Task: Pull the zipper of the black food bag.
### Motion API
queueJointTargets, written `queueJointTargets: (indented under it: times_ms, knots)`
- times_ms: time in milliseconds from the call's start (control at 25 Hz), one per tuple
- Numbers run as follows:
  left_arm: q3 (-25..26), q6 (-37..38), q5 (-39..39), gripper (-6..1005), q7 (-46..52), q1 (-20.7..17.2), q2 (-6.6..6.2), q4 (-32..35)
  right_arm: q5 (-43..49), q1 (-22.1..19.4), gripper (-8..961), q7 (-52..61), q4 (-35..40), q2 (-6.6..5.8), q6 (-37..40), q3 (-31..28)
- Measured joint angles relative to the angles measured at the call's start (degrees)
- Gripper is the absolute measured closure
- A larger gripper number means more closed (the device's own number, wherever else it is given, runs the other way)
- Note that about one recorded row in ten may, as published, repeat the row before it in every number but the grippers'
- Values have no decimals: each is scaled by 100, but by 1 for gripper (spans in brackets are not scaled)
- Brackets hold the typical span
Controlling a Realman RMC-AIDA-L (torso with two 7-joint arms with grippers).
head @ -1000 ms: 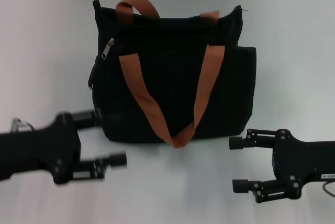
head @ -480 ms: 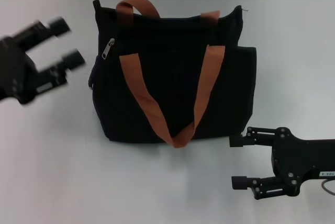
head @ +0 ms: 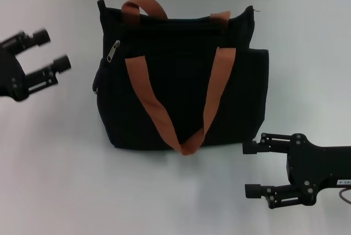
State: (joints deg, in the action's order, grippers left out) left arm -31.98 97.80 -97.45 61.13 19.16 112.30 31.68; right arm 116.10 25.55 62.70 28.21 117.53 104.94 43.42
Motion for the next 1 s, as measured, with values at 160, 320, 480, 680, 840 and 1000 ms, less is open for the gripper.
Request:
queueJointTargets:
  times_ms: [160,320,480,680,840,1000]
  knots:
    - [-9,-166,-486,264,-22,2,-16,31,0,-2,134,26,0,-2,0,-1]
    - [-24,-159,-785,265,-30,-2,57,187,-2,-1,134,85,0,-2,-6,-1]
    - [-20,-174,-811,267,-73,-3,104,230,-2,18,134,141,0,-8,-10,0]
    - [4,-178,-814,268,-138,17,107,228,-2,11,134,154,0,-13,-10,0]
    - [-12,-203,-816,269,-184,129,125,224,-2,11,134,154,0,-13,-9,3]
    - [-62,-338,-823,271,-247,312,177,231,-2,-3,134,153,0,-9,-6,0]
